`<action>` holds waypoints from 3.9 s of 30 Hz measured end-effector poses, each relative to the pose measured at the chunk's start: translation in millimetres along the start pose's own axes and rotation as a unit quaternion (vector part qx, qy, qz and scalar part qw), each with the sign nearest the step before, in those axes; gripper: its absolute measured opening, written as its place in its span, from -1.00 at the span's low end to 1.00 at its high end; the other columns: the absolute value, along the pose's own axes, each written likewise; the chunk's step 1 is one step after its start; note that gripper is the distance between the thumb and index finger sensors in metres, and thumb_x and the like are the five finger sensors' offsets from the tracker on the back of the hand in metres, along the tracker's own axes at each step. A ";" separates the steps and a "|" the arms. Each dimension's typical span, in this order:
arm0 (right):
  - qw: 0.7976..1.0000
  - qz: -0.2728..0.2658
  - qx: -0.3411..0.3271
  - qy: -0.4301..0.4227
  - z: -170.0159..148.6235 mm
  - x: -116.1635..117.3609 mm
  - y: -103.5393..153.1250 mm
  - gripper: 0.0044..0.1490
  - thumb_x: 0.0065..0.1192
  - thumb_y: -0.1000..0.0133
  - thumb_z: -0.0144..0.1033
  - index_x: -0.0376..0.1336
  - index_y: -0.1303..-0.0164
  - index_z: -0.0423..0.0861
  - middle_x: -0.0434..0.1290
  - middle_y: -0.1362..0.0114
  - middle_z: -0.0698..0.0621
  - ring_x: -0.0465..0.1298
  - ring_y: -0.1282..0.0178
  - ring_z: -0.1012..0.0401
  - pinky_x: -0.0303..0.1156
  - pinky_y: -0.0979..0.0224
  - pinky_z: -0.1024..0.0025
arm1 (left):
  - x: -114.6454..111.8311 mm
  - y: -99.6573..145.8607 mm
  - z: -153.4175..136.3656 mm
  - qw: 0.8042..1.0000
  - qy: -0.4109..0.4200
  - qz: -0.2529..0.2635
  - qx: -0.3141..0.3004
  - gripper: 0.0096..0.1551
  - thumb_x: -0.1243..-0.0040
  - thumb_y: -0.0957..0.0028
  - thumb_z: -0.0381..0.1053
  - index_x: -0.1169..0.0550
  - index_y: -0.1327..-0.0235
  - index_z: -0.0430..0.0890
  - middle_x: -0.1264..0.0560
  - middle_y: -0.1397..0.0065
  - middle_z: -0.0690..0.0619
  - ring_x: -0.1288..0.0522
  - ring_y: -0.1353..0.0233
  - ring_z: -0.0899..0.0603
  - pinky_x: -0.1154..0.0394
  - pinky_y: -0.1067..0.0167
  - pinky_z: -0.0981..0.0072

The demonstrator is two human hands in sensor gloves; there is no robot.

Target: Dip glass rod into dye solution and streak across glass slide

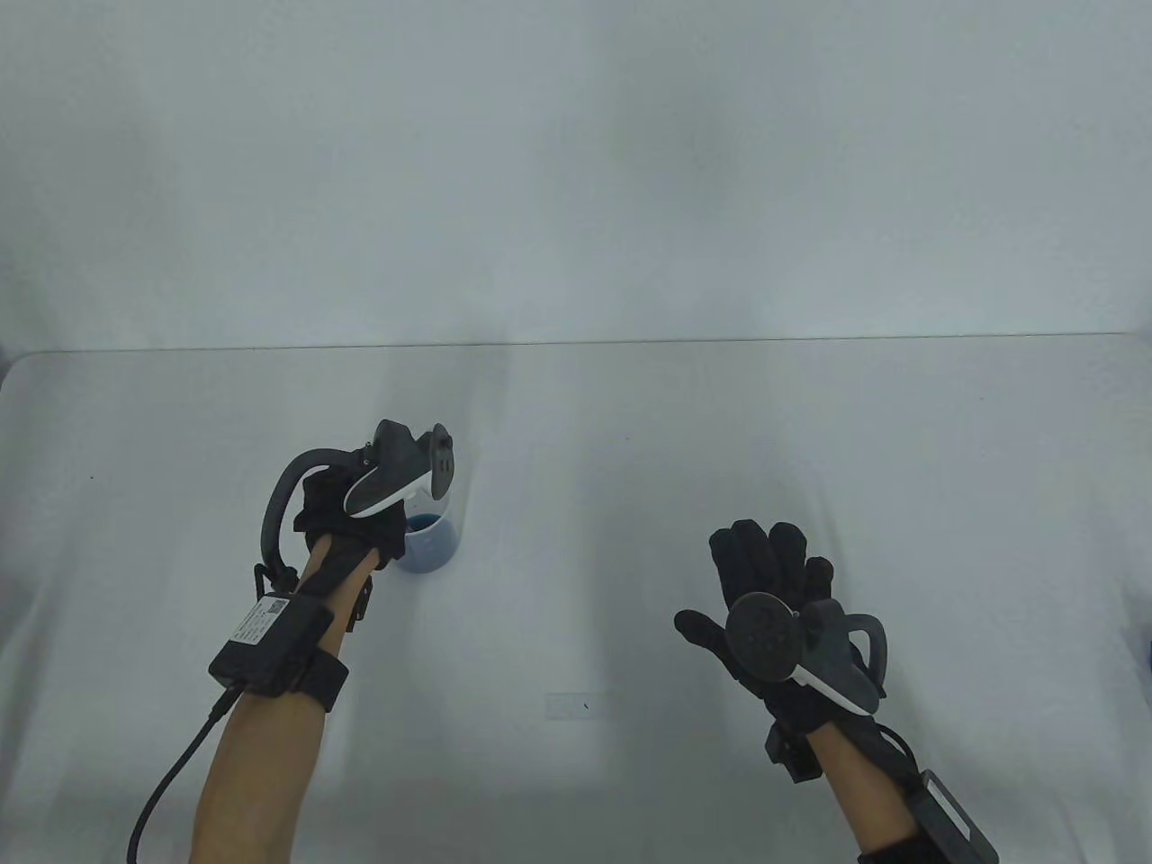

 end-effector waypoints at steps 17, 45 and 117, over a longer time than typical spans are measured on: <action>1.000 0.004 0.000 0.003 1.0 2.0 -1.0 0.17 -0.27 -0.06 0.47 -0.24 -0.72 -0.06 -0.15 -0.84 -0.10 -0.14 -0.78 -0.27 -0.10 -0.63 -0.38 | -6.7 -5.4 3.3 1.000 0.001 -0.016 -0.005 -0.53 -0.28 -0.10 0.05 -0.65 -0.18 -0.14 -0.66 0.00 0.00 -0.67 0.13 -0.05 -0.59 -0.04 0.06; 1.000 0.006 -0.002 0.007 1.3 4.3 -1.5 0.16 -0.27 -0.06 0.47 -0.24 -0.72 -0.06 -0.15 -0.84 -0.09 -0.14 -0.78 -0.27 -0.09 -0.63 -0.38 | -5.0 -6.2 4.9 1.000 -0.008 -0.016 -0.001 -0.53 -0.27 -0.11 0.06 -0.65 -0.19 -0.13 -0.66 0.00 0.01 -0.67 0.13 -0.04 -0.60 -0.03 0.07; 0.971 0.149 -0.143 0.122 89.4 116.3 -4.8 -0.34 0.22 -0.05 0.11 0.21 -0.37 0.18 0.36 -0.47 0.15 0.41 -0.48 0.13 0.34 -0.57 0.06 | -43.0 135.5 109.2 0.944 0.110 0.079 -0.302 -0.53 -0.21 -0.13 0.10 -0.62 -0.20 -0.09 -0.64 -0.02 0.07 -0.67 0.11 0.00 -0.61 -0.04 0.13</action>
Point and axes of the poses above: the tracker on the back of each hand, its own z axis roughly to the thumb side, its own y axis roughly from the fingertips to the wrist, x = y × z, the point moved 3 cm from there along -y, roughly from the wrist to the fingertips
